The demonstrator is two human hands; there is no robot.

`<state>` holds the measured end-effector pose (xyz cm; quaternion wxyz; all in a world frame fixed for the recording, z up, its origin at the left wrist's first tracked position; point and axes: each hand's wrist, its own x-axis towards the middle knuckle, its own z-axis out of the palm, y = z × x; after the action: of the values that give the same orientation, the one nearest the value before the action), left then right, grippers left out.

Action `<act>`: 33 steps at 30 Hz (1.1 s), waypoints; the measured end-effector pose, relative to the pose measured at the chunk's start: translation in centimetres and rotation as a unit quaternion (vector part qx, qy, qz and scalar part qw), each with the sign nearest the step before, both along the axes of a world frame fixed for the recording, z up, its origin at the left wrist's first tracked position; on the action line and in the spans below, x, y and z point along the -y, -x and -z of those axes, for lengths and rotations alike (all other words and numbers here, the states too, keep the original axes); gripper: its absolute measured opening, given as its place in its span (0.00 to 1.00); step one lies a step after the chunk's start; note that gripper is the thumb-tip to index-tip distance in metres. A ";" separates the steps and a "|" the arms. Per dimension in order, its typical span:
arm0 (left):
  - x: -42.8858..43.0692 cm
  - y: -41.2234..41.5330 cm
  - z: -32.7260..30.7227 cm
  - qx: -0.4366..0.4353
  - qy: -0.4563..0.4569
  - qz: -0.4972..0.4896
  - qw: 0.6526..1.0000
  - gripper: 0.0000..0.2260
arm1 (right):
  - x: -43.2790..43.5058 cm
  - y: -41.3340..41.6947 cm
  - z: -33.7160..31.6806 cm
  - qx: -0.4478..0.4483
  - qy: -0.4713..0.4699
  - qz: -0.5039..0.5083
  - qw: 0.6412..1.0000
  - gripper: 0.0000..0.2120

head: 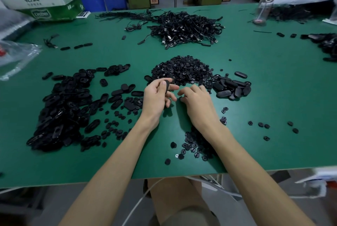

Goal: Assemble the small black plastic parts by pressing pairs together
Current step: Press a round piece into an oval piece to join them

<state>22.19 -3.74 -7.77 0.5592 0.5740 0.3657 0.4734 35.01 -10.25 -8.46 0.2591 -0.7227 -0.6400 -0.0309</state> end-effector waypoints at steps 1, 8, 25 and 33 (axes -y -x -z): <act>0.0 0.0 0.0 0.001 0.000 0.001 1.000 0.11 | 0.0 0.0 -0.1 -0.004 -0.004 0.006 1.000 0.10; 0.2 0.2 -0.3 -0.004 -0.016 0.008 1.000 0.11 | 0.6 0.2 -0.6 -0.074 -0.068 0.027 0.995 0.07; 0.1 0.0 0.1 -0.045 -0.027 0.002 0.999 0.09 | 0.8 0.0 -0.7 -0.168 -0.064 0.002 0.984 0.07; 0.2 0.0 -0.1 -0.030 -0.014 0.003 0.999 0.09 | 1.0 -0.1 -1.1 -0.215 -0.111 0.010 0.970 0.06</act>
<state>22.18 -3.92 -7.65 0.5412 0.5968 0.3740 0.4594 35.06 -11.24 -7.32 0.4691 -0.6854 -0.5545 0.0514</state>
